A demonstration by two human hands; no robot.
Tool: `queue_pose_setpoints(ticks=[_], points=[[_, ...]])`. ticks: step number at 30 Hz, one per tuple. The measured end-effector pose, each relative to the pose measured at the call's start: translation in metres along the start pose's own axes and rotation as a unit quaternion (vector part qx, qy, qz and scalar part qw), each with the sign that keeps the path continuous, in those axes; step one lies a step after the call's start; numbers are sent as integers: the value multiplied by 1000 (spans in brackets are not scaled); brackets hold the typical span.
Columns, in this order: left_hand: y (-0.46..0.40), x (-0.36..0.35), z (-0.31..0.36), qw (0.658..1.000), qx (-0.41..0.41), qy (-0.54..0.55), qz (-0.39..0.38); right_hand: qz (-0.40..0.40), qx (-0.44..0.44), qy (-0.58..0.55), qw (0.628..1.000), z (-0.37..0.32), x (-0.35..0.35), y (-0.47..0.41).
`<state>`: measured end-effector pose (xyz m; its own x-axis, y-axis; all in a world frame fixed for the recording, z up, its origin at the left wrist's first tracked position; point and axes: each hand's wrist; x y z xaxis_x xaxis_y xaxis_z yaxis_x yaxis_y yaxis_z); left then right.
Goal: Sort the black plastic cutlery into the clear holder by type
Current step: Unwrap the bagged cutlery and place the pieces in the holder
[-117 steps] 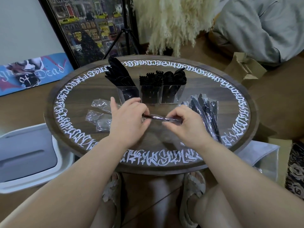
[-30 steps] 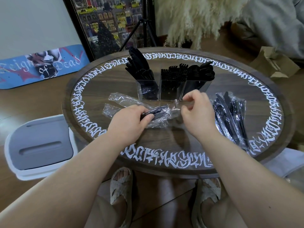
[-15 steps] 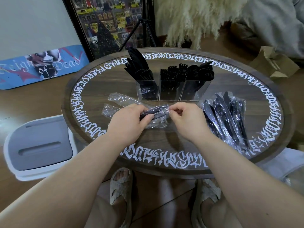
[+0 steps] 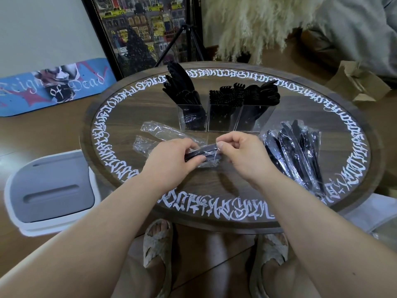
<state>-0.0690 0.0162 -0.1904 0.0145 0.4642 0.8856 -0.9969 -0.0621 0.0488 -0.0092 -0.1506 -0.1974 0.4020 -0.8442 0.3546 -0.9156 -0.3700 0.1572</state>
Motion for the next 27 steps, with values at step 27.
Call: queue_pose_setpoints(ticks=[27], points=[[-6,1,-18,993,98,-12,68,68,-58,-142,986,0,14,-5]])
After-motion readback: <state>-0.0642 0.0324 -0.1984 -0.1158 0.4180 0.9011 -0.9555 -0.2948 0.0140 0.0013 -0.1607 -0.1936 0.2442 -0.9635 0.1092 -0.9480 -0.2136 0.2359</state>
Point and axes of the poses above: each hand's wrist, its own y-axis away from the middle knuckle, its own x-axis out of the back of the hand, z = x × y, and after that the axes turned 5 degrees about -z, right-handed
